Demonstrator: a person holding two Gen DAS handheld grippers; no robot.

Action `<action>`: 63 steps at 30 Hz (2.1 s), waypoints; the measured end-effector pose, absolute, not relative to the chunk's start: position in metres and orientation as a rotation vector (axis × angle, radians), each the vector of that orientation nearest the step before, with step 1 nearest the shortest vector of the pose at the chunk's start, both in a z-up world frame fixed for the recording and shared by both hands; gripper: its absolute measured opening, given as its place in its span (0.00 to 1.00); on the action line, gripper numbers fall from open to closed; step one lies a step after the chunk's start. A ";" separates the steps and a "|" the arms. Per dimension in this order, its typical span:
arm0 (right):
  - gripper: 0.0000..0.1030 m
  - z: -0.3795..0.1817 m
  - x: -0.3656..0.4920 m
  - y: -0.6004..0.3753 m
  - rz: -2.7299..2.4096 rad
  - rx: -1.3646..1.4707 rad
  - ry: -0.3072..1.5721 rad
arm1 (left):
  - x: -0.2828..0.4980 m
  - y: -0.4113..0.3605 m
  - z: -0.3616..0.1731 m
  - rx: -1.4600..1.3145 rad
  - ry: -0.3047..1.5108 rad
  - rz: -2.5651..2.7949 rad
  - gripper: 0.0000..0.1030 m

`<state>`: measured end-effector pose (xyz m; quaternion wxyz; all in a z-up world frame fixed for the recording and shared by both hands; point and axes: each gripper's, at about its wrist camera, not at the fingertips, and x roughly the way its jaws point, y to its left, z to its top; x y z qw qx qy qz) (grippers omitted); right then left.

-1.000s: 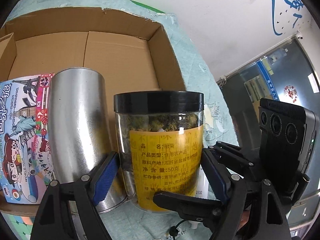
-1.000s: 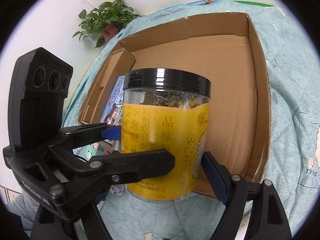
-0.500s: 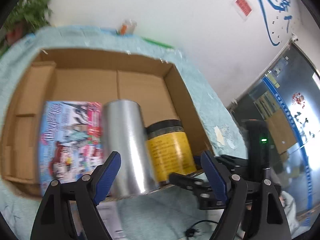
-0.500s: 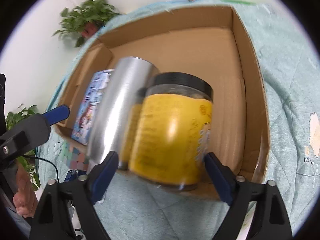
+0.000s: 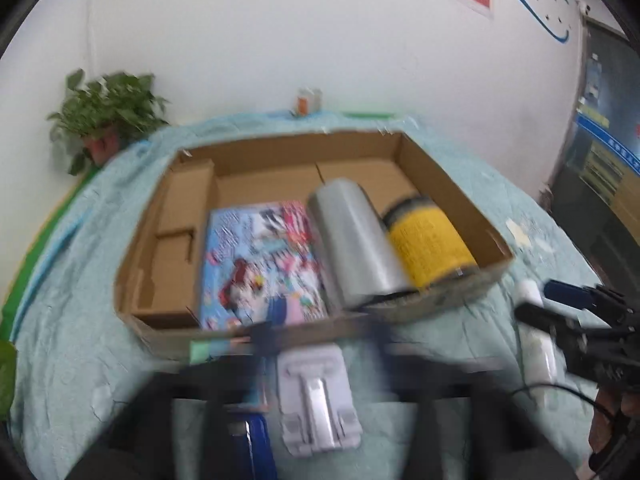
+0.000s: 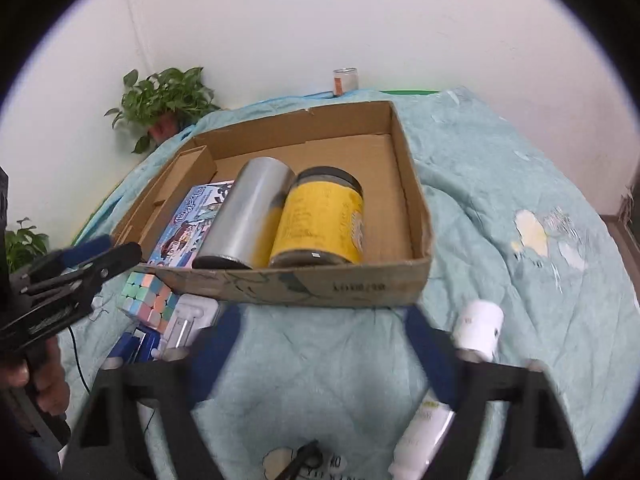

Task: Organize rigid objects
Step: 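Open both grippers and move them to the white spray bottle, then close both grippers on the white spray bottle and lift it upright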

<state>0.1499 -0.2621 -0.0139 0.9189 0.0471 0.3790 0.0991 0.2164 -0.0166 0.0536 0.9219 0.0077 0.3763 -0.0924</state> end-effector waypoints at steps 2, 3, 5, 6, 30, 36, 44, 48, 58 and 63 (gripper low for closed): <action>0.29 -0.016 0.142 -0.262 0.157 0.087 0.779 | 0.212 -0.016 0.045 -0.029 0.808 -0.205 0.03; 0.30 -0.016 0.137 -0.264 0.148 0.098 0.768 | 0.210 -0.018 0.041 -0.035 0.808 -0.203 0.03; 0.53 -0.017 0.129 -0.270 0.141 0.122 0.761 | 0.202 -0.022 0.037 -0.009 0.809 -0.172 0.73; 0.84 -0.017 0.126 -0.273 0.135 0.133 0.757 | 0.197 -0.025 0.037 0.006 0.822 -0.154 1.00; 0.40 -0.086 0.120 -0.323 0.111 0.203 0.988 | 0.186 -0.064 -0.007 -0.054 0.991 -0.313 1.00; 0.40 -0.081 0.097 -0.278 0.300 -0.037 0.993 | 0.198 -0.069 -0.024 -0.179 1.098 -0.441 0.99; 0.56 -0.067 0.094 -0.275 0.364 0.032 0.915 | 0.211 -0.091 -0.036 -0.287 1.172 -0.625 0.99; 0.56 -0.073 0.107 -0.302 0.249 0.136 0.955 | 0.219 -0.101 -0.033 -0.286 1.172 -0.657 0.99; 0.40 -0.091 0.110 -0.306 0.237 0.162 1.023 | 0.248 -0.151 -0.038 -0.299 1.238 -0.815 0.93; 0.40 -0.093 0.106 -0.309 0.279 0.180 1.041 | 0.249 -0.172 -0.053 -0.291 1.305 -0.845 0.77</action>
